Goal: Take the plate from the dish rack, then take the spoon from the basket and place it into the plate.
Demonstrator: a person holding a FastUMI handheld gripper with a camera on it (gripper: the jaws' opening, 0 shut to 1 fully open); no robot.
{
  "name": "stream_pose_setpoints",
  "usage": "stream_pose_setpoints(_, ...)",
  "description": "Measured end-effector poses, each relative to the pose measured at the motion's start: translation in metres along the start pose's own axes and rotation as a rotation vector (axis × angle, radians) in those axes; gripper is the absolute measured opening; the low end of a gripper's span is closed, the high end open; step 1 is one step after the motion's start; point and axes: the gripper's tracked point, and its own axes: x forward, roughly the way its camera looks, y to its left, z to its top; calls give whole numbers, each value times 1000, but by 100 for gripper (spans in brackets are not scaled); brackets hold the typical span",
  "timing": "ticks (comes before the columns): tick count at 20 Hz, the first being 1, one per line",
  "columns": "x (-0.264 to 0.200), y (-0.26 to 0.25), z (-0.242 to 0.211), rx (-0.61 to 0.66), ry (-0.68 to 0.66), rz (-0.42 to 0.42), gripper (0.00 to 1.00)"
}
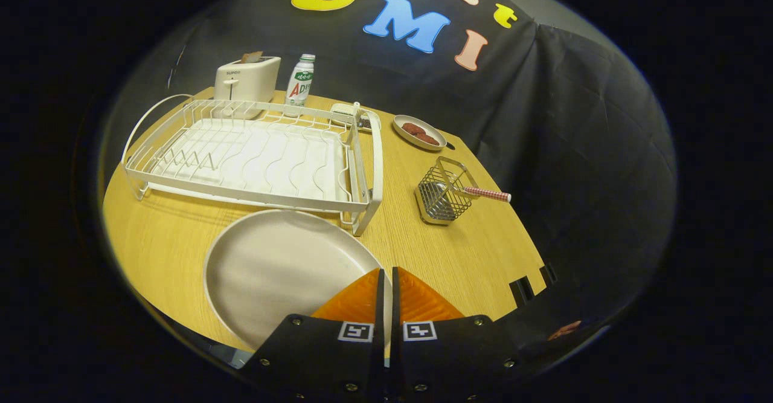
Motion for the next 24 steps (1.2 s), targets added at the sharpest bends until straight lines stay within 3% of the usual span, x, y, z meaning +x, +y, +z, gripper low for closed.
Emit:
stream_pose_setpoints(17, 1, -25, 3, 58, 8, -31, 4)
stream_pose_setpoints(24, 5, -62, 30, 52, -77, -55, 4)
